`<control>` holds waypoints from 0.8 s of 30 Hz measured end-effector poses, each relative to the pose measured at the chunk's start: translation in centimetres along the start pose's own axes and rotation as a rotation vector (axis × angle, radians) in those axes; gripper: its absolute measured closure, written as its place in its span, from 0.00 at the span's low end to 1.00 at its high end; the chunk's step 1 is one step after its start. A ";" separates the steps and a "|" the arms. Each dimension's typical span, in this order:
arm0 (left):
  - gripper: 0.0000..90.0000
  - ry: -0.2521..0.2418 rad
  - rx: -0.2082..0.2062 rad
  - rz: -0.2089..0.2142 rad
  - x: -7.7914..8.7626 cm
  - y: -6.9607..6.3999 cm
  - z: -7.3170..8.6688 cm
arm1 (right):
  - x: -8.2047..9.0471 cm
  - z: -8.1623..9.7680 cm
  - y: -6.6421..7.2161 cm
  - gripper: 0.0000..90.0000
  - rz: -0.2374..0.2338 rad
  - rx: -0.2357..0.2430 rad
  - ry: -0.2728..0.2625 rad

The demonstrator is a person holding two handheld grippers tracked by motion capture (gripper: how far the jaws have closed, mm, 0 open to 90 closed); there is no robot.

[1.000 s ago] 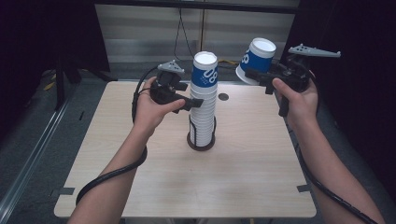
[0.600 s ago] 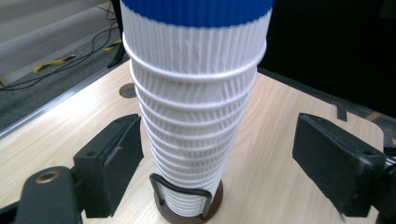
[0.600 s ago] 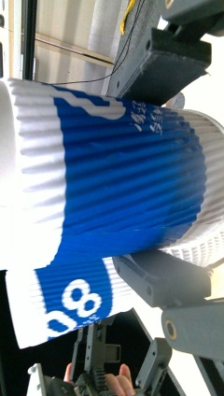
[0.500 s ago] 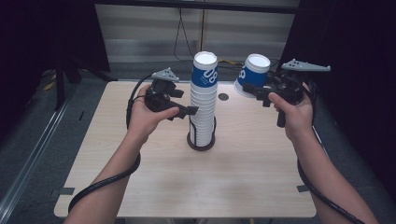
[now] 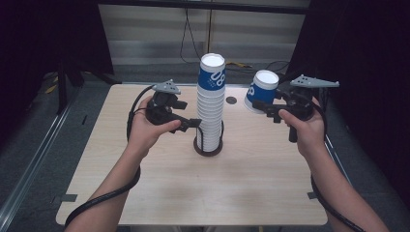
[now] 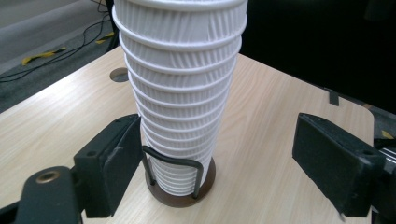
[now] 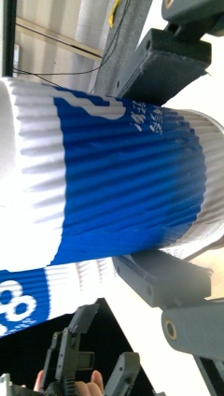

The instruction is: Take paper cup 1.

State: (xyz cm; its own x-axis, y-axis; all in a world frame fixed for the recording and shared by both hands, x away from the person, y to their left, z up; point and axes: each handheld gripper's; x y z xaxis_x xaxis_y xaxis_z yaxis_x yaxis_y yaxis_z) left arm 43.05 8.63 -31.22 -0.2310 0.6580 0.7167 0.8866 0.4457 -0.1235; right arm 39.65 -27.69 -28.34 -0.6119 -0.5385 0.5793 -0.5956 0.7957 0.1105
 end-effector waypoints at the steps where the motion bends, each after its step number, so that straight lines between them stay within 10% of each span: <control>1: 0.18 -0.005 -0.004 -0.001 -0.1 -0.1 0.1 | 0.0 0.2 0.0 0.24 0.004 0.000 0.005; 24: 0.18 0.008 -0.025 0.040 -1.4 -1.4 1.9 | -0.7 5.0 1.0 0.24 -0.059 0.060 0.063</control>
State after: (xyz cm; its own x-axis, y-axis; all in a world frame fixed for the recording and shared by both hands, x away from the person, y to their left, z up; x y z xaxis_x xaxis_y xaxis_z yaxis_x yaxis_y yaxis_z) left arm 41.42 8.22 -33.38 -0.1925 0.6700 0.7169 0.9049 0.4038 -0.1344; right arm 36.87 -27.95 -32.69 -0.5417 -0.5639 0.6234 -0.6608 0.7440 0.0988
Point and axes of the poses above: each handheld gripper's, and its own axes: x roughly backward along the jaws, z roughly out of its underside, y roughly to its left, and after that the axes turned 14 degrees about y, right-handed
